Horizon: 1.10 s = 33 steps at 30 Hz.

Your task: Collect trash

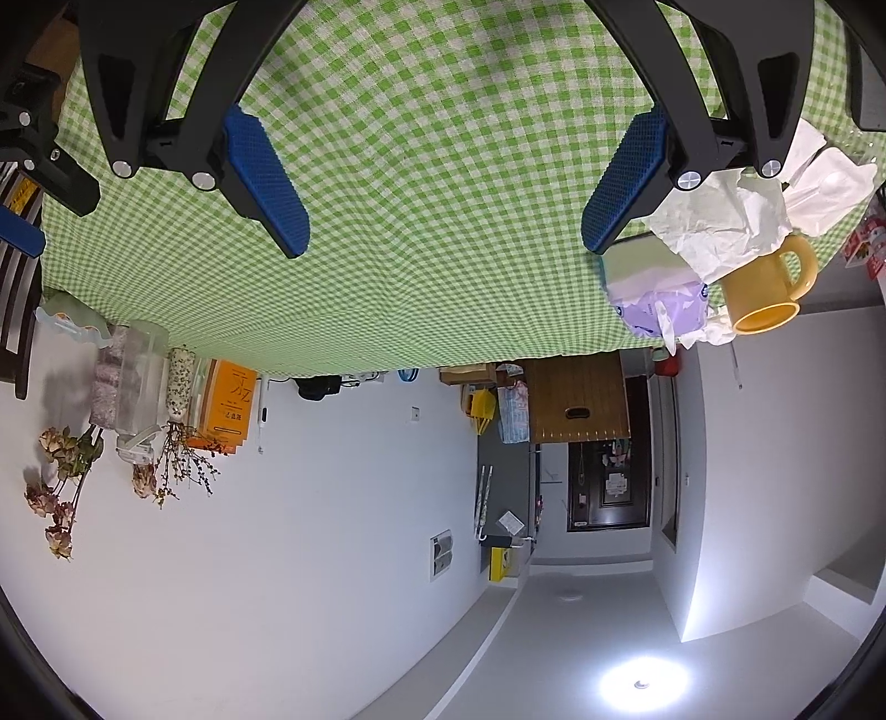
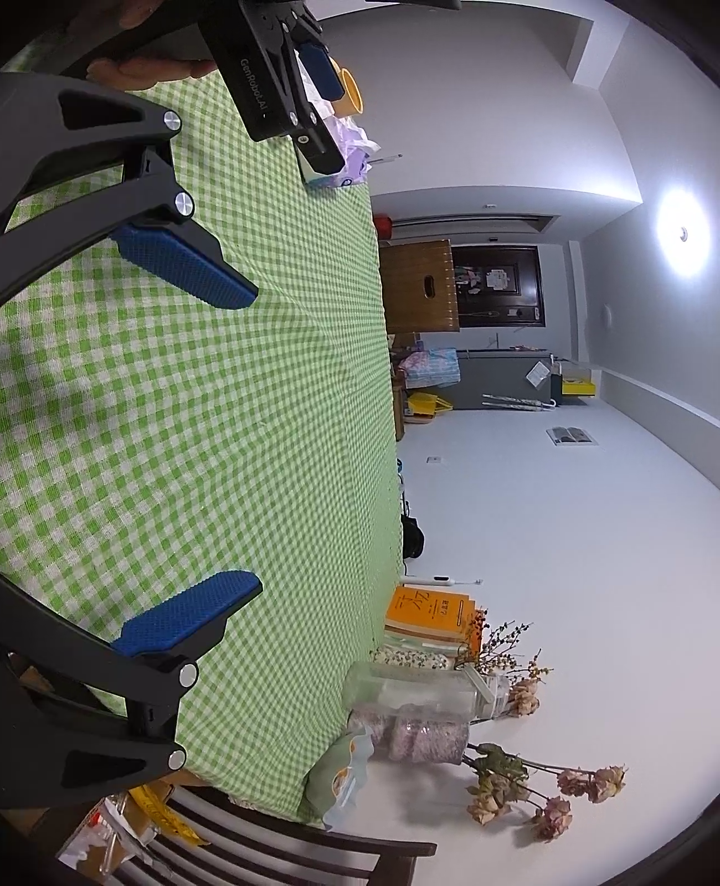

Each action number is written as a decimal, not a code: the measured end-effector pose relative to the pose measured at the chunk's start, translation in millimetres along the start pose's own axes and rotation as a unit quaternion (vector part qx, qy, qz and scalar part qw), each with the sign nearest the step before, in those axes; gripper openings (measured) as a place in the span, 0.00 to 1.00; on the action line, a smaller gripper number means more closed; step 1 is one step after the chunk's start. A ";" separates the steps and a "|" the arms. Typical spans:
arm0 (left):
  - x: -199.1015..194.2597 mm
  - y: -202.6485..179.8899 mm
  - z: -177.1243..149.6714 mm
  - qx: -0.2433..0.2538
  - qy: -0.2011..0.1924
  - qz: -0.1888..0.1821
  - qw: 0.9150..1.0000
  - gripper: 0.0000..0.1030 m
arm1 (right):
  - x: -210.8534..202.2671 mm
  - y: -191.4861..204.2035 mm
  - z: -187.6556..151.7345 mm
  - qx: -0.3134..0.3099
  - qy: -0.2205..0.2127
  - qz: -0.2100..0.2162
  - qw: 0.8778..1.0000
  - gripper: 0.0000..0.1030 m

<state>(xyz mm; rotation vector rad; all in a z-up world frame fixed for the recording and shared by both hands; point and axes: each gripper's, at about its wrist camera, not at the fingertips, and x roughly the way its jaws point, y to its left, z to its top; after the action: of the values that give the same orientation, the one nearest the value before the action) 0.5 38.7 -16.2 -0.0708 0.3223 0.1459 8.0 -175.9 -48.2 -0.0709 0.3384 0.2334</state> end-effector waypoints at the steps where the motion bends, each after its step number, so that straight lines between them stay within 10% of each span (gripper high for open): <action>1: 0.0 0.2 0.0 0.000 0.000 0.000 1.000 0.93 | 0.4 -0.7 -0.2 0.002 0.002 0.001 1.000 0.89; 33: 1.4 1.3 0.5 0.001 0.000 -0.001 1.000 0.93 | -1.2 0.8 -2.9 0.004 0.004 0.006 1.000 0.89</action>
<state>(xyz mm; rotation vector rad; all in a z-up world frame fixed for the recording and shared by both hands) 1.7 40.2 -16.2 -0.0696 0.3224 0.1438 5.7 -175.7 -50.5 -0.0621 0.3477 0.2428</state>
